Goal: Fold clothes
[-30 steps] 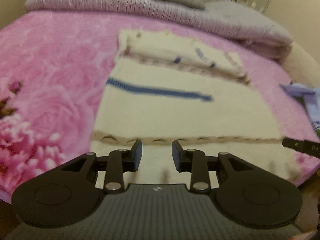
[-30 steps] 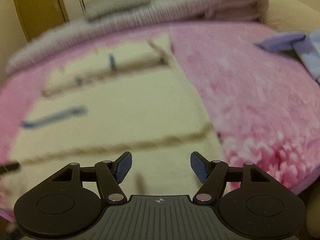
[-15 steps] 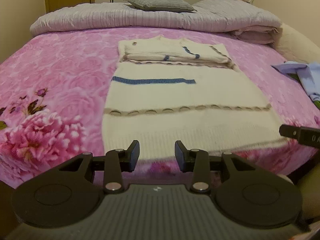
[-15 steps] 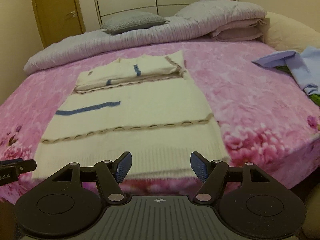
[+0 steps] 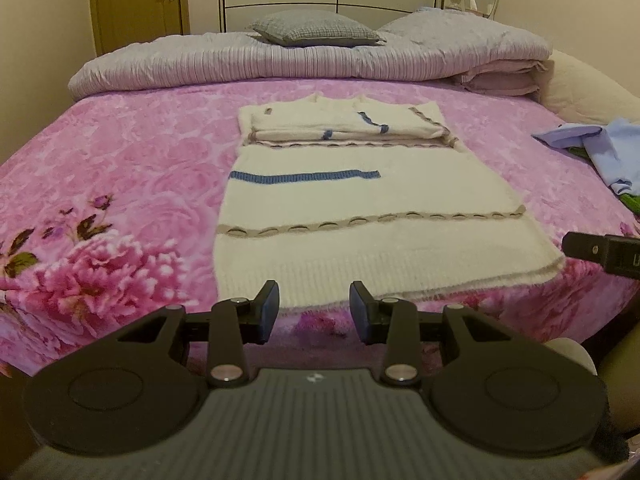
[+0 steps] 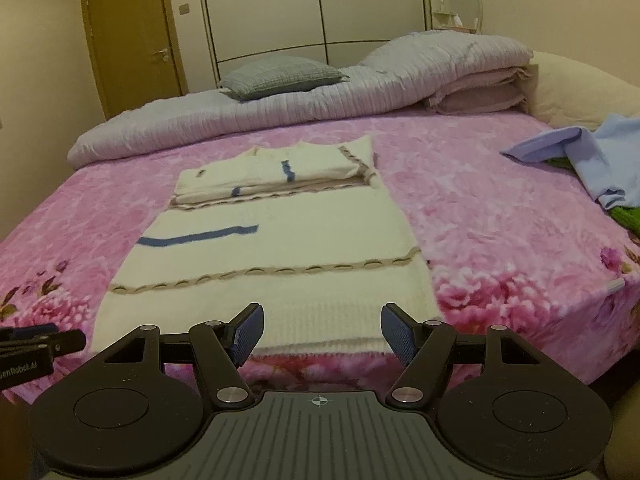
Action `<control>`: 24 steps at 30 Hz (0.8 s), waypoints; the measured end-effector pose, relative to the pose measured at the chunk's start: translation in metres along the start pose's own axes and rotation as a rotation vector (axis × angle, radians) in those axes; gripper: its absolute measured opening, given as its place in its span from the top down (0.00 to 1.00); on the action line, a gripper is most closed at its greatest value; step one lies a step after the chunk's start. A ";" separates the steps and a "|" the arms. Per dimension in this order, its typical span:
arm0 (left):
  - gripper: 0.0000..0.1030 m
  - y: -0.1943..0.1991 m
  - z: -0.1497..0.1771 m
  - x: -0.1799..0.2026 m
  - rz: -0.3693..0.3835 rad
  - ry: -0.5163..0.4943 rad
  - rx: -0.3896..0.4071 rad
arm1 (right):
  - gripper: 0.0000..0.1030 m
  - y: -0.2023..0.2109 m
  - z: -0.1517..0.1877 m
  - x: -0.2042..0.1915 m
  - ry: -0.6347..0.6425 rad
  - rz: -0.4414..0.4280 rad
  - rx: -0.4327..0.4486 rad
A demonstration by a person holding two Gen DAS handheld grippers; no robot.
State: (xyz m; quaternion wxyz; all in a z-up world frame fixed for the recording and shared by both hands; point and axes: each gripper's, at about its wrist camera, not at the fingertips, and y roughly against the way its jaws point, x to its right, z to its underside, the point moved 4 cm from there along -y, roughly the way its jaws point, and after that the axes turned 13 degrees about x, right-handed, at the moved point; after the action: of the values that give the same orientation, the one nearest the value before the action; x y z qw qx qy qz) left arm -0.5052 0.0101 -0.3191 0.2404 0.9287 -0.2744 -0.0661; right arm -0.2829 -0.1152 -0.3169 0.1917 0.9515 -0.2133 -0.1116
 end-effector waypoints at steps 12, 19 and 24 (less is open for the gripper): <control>0.66 -0.014 0.015 0.002 0.017 -0.014 -0.062 | 0.33 -0.005 0.012 -0.001 -0.009 0.009 -0.036; 0.66 -0.048 0.012 -0.003 -0.006 0.000 -0.109 | 0.33 -0.040 0.012 -0.001 0.010 0.003 -0.085; 0.66 -0.077 0.024 -0.011 -0.037 0.008 -0.176 | 0.33 -0.069 0.025 0.004 0.004 0.019 -0.151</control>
State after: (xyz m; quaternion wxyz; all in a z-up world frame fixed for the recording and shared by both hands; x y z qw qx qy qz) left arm -0.4842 0.0629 -0.3775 0.3210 0.9091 -0.2494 -0.0908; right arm -0.2612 -0.0673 -0.3684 0.2642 0.9326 -0.2127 -0.1234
